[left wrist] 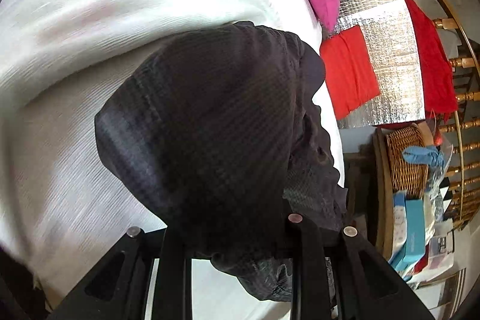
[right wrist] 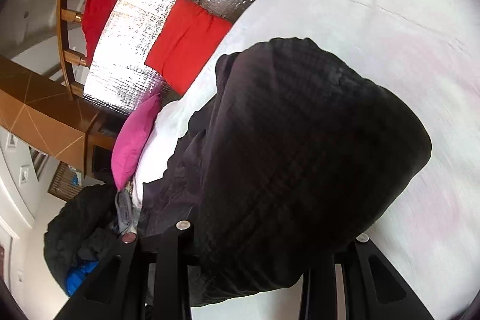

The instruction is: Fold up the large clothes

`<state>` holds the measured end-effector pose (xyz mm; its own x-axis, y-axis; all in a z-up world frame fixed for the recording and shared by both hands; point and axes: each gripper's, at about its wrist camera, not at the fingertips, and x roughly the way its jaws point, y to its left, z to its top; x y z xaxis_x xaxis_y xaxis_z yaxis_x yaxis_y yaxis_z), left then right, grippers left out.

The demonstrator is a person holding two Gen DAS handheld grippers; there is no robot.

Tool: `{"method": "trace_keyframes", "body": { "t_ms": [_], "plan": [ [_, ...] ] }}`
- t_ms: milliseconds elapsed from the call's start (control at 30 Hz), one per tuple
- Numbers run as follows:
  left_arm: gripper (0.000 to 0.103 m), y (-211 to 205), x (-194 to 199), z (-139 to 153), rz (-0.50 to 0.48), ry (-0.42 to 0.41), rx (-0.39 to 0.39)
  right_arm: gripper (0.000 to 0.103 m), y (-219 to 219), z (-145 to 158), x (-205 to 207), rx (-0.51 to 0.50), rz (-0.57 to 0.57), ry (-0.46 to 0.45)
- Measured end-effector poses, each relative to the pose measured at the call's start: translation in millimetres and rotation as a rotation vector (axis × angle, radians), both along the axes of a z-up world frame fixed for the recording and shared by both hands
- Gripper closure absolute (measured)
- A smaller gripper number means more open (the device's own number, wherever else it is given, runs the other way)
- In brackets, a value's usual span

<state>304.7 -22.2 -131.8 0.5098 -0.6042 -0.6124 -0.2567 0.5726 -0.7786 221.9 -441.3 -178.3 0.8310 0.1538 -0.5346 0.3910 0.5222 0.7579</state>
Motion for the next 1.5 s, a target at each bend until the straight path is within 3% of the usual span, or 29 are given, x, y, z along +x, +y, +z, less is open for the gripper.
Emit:
{"method": "trace_keyframes", "body": {
  "t_ms": [133,267,300,367,467,533,633,700,767,867,967,1133,1300,1400,1433,1467,1500],
  "plan": [
    [0.073,0.9,-19.7,-8.9,-0.036,-0.007,0.041,0.068,3.0,-7.4,-36.3,0.011,0.005,0.002],
    [0.051,0.7,-9.1,-12.1,-0.066,0.050,0.056,0.064,-5.3,-28.6,-39.6,0.069,0.039,0.049],
    [0.049,4.1,-12.1,-9.3,-0.083,0.055,0.074,0.053,-8.8,-29.5,-40.1,0.097,0.046,0.057],
    [0.033,9.7,-18.2,-0.7,-0.109,0.078,0.137,0.039,-10.6,-23.0,-42.8,0.096,0.053,0.099],
    [0.032,20.6,-28.4,17.6,-0.158,0.069,0.186,0.033,-12.5,-9.9,-55.3,0.093,0.095,0.117],
    [0.032,34.9,-35.9,35.6,-0.160,0.046,0.253,0.033,-12.6,1.3,-63.0,0.063,0.143,0.150],
    [0.029,52.8,-34.5,65.5,-0.098,-0.036,0.375,0.033,-16.7,26.8,-76.1,-0.064,0.214,0.215],
    [0.028,50.1,-16.0,84.4,-0.066,-0.088,0.448,0.033,-25.0,49.1,-83.7,-0.149,0.217,0.207],
    [0.027,47.5,4.7,96.6,-0.055,-0.137,0.473,0.029,-32.9,68.2,-82.1,-0.201,0.198,0.176],
    [0.024,22.9,54.4,109.2,-0.067,-0.159,0.494,0.027,-43.1,87.2,-56.1,-0.269,0.165,0.150],
    [0.023,-4.8,102.7,109.0,-0.118,-0.146,0.523,0.027,-49.1,88.8,-14.8,-0.271,0.166,0.148],
    [0.023,-54.8,183.3,91.7,-0.296,-0.085,0.616,0.027,-58.0,81.8,71.6,-0.297,0.191,0.177],
    [0.022,-95.6,212.8,72.2,-0.424,-0.088,0.703,0.025,-71.2,69.3,161.6,-0.345,0.258,0.234],
    [0.022,-107.4,223.8,64.2,-0.472,-0.127,0.730,0.025,-74.8,50.1,206.9,-0.325,0.321,0.293],
    [0.031,-108.5,227.4,60.7,-0.479,-0.127,0.728,0.025,-74.3,41.3,216.4,-0.322,0.339,0.317],
    [0.061,-108.0,228.9,58.3,-0.477,-0.128,0.728,0.029,-72.4,33.3,225.8,-0.325,0.365,0.333],
    [0.073,-106.6,231.3,55.4,-0.479,-0.123,0.731,0.059,-69.6,29.9,228.8,-0.342,0.384,0.335]
  ]
}}
